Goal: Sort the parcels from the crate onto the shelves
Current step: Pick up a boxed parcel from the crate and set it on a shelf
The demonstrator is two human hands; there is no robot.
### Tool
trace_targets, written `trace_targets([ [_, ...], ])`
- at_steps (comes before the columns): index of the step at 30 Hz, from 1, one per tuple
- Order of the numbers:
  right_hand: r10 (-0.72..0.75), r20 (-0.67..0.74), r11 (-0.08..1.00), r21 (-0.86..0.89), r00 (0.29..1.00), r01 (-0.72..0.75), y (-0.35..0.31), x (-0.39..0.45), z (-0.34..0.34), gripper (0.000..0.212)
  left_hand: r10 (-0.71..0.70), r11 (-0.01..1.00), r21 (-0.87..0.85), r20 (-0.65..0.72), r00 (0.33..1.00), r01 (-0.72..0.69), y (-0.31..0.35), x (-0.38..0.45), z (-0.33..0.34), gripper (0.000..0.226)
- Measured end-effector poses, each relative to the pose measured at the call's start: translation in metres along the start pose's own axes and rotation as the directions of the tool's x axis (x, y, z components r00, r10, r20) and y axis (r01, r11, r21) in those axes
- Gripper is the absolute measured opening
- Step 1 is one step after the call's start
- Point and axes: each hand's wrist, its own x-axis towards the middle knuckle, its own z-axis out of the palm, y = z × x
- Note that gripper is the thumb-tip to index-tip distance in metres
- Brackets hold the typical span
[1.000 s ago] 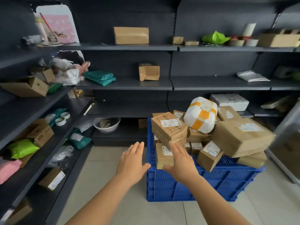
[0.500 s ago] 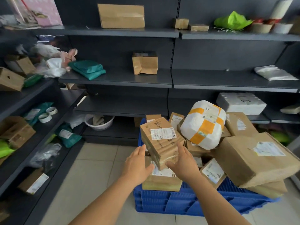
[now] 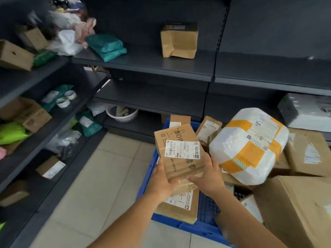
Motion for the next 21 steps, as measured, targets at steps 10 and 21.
trace_targets([
  [10,-0.072,0.050,0.993,0.097,0.996,0.067,0.016,0.014,0.010,0.120,-0.045,0.959,-0.280,0.005,0.999,0.044,-0.005,0.009,0.007,0.077],
  [21,-0.289,-0.030,0.948,0.132,0.957,0.290,-0.038,-0.039,0.029,0.101,-0.018,0.909,-0.415,-0.149,0.989,-0.046,-0.042,-0.051,-0.048,0.081],
])
